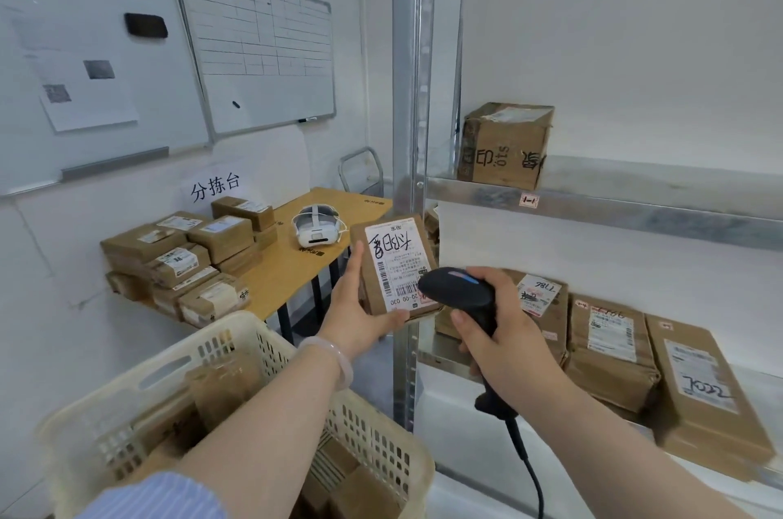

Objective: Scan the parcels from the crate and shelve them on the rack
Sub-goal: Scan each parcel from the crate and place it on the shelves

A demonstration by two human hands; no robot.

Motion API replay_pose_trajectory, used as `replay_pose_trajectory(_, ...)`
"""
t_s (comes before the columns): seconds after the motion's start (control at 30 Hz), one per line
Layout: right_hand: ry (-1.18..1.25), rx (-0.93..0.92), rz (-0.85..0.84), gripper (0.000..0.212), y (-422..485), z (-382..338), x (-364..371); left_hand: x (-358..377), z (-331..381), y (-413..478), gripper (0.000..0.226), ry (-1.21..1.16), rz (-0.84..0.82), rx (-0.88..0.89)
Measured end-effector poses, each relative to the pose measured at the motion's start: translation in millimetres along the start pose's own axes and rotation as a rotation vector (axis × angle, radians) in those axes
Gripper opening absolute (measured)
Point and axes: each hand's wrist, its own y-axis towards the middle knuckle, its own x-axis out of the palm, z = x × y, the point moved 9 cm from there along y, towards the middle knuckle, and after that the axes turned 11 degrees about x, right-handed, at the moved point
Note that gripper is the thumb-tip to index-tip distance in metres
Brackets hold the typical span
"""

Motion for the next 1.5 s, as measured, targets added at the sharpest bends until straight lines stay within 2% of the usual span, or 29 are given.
replay_pose_trajectory(0.43,-0.105,-0.021,0.109,0.058,-53.4,-21.6,-35.3,41.6,35.1,14.8,0.125,-0.009,-0.111,0.107)
replay_pose_trajectory(0.7,-0.131,0.074,0.184,0.051,-72.3,-15.8,-49.6,61.7,47.9,13.5,0.121,0.014,-0.168,0.148)
replay_pose_trajectory(1.0,-0.115,0.099,0.242,0.05,-82.7,-16.2,-57.1,74.2,52.8,10.0,0.121,-0.001,-0.213,0.146)
replay_pose_trajectory(1.13,-0.071,0.098,0.318,0.049,-86.4,-15.0,-71.7,78.8,61.8,10.1,0.12,-0.003,-0.23,0.172)
replay_pose_trajectory(1.33,-0.009,0.057,0.476,0.058,-85.1,-23.1,-113.5,106.6,97.2,9.4,0.119,-0.074,-0.384,0.153)
replay_pose_trajectory(1.5,-0.004,0.026,0.544,0.052,-79.6,-28.6,-144.5,130.1,141.6,27.1,0.115,-0.146,-0.476,0.122)
